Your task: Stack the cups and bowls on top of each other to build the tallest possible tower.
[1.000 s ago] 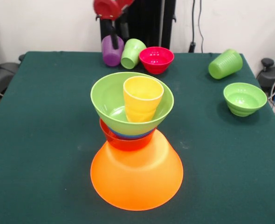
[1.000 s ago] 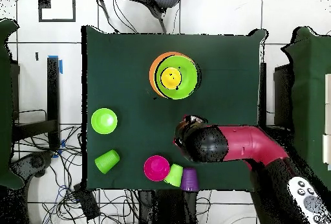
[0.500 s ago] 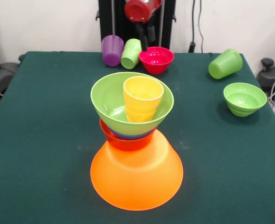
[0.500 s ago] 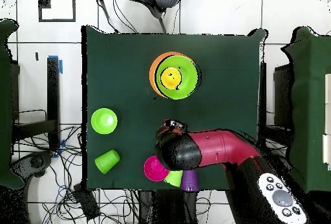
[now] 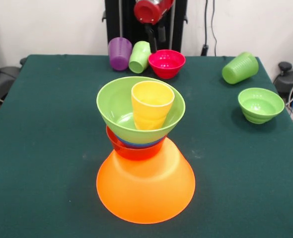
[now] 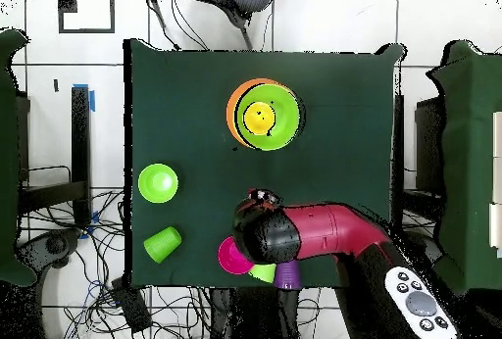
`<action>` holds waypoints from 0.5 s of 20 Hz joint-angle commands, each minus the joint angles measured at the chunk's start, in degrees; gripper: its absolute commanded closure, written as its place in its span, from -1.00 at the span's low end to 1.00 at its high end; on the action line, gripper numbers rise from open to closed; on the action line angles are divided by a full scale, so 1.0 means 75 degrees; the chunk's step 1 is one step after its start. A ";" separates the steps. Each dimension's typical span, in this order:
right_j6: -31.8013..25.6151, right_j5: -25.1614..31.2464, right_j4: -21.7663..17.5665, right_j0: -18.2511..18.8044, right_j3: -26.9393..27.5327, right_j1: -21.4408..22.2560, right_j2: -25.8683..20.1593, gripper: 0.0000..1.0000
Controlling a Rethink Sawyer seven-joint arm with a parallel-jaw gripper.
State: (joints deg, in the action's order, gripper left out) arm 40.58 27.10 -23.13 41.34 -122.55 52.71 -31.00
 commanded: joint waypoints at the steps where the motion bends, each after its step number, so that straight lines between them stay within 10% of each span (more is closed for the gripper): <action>1: 0.1578 -0.0034 -0.0837 -0.0550 0.0252 -0.1004 0.1041 -1.00; 10: 0.1381 -0.0631 -0.0890 -0.0504 0.0343 -0.1391 0.1213 -1.00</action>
State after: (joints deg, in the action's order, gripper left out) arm 40.58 27.05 -27.36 38.08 -121.75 47.32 -23.67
